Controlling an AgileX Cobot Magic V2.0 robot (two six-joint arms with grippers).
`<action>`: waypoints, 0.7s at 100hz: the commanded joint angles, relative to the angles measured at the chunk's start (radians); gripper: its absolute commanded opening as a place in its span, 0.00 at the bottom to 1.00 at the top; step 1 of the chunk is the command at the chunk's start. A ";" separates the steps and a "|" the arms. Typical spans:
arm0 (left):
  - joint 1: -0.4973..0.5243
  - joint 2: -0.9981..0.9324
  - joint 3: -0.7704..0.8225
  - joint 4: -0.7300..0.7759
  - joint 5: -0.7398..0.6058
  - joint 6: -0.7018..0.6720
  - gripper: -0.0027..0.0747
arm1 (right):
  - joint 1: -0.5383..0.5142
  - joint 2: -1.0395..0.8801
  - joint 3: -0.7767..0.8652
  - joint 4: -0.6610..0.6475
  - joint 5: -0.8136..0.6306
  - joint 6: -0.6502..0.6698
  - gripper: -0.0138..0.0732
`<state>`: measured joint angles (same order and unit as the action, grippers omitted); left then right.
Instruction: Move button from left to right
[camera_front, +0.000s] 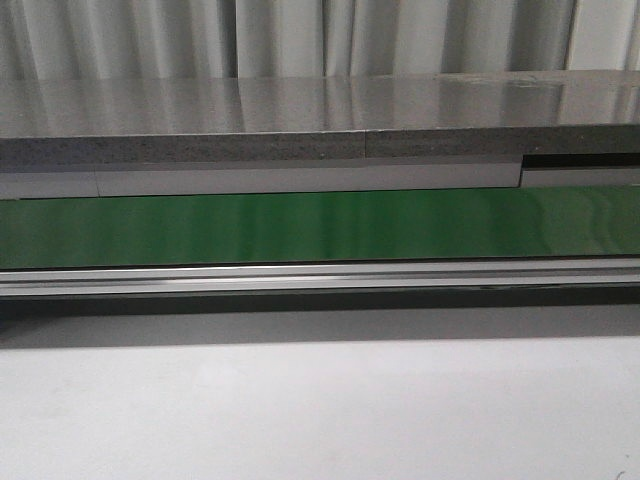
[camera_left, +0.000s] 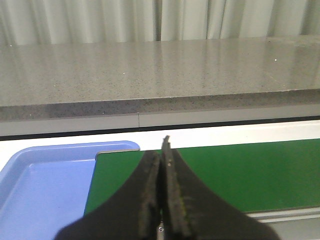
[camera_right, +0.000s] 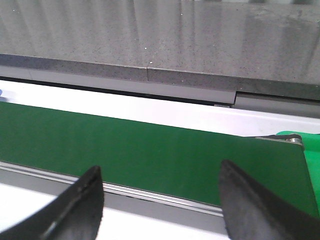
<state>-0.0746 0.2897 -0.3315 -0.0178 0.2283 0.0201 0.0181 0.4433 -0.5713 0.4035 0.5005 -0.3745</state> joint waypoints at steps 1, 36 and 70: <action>-0.011 0.005 -0.028 -0.001 -0.082 -0.003 0.01 | -0.001 0.003 -0.026 0.005 -0.063 0.001 0.63; -0.011 0.005 -0.028 -0.001 -0.082 -0.003 0.01 | -0.001 0.003 -0.026 0.005 -0.044 0.001 0.17; -0.011 0.005 -0.028 -0.001 -0.082 -0.003 0.01 | -0.001 0.003 -0.026 0.006 -0.019 0.001 0.08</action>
<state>-0.0746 0.2897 -0.3315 -0.0178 0.2283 0.0201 0.0181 0.4433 -0.5713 0.4029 0.5386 -0.3745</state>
